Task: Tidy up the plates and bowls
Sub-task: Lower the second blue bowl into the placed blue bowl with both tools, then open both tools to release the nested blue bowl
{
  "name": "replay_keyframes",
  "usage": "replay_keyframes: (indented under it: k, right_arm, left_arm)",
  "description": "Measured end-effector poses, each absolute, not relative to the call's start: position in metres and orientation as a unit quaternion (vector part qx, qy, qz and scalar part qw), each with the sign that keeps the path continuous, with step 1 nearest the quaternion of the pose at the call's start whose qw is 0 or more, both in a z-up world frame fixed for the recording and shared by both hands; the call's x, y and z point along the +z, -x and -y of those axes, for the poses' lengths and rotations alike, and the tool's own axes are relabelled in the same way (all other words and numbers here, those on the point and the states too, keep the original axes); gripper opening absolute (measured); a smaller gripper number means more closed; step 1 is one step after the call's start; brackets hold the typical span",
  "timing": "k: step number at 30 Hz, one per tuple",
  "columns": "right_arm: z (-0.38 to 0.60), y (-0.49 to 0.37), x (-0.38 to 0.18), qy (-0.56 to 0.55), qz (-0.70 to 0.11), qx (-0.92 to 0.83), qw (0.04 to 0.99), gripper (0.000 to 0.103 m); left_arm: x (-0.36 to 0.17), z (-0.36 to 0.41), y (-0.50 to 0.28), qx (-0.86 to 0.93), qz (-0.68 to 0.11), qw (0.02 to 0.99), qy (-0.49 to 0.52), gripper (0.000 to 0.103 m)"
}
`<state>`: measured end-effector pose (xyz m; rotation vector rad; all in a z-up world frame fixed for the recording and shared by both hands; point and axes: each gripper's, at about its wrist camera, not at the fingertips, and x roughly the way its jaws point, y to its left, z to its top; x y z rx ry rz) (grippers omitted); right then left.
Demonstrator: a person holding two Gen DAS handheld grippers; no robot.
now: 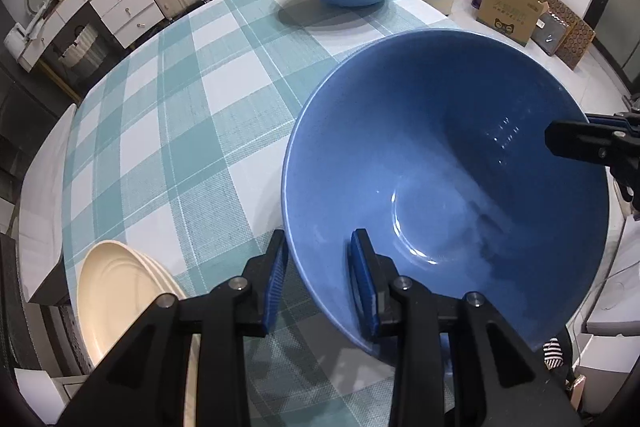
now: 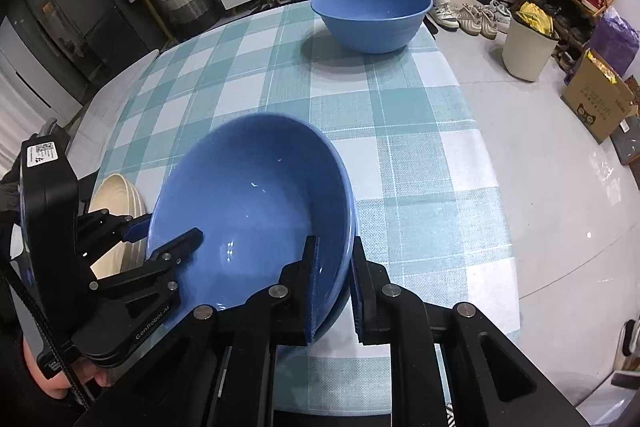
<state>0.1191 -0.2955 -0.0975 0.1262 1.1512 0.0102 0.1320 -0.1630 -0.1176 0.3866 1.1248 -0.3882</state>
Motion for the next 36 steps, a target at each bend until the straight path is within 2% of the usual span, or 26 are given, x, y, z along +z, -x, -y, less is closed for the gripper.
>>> replay_keyframes:
  k: [15, 22, 27, 29, 31, 33, 36]
  right_arm:
    - [0.304, -0.118, -0.073, -0.073, -0.511, 0.014, 0.856, 0.014]
    - [0.301, -0.122, -0.088, -0.07, -0.514, 0.023, 0.855, 0.014]
    - [0.297, -0.119, -0.087, -0.079, -0.484, 0.047, 0.87, 0.015]
    - [0.297, -0.117, -0.087, -0.092, -0.47, 0.058, 0.876, 0.02]
    - [0.294, -0.112, -0.087, -0.098, -0.449, 0.063, 0.886, 0.033]
    - [0.291, -0.106, -0.084, -0.096, -0.424, 0.066, 0.898, 0.051]
    - [0.288, -0.099, -0.08, -0.091, -0.393, 0.071, 0.912, 0.056]
  left_arm:
    - [-0.119, 0.16, -0.139, -0.177, -0.531, 0.81, -0.173, 0.036]
    - [-0.112, 0.154, -0.138, -0.178, -0.52, 0.821, -0.156, 0.036]
    - [-0.099, 0.147, -0.132, -0.174, -0.495, 0.841, -0.131, 0.042]
    - [-0.092, 0.145, -0.127, -0.175, -0.478, 0.852, -0.123, 0.049]
    - [-0.087, 0.143, -0.124, -0.177, -0.468, 0.859, -0.11, 0.051]
    - [-0.084, 0.141, -0.122, -0.181, -0.464, 0.862, -0.093, 0.051]
    - [-0.082, 0.142, -0.121, -0.18, -0.459, 0.866, -0.088, 0.051]
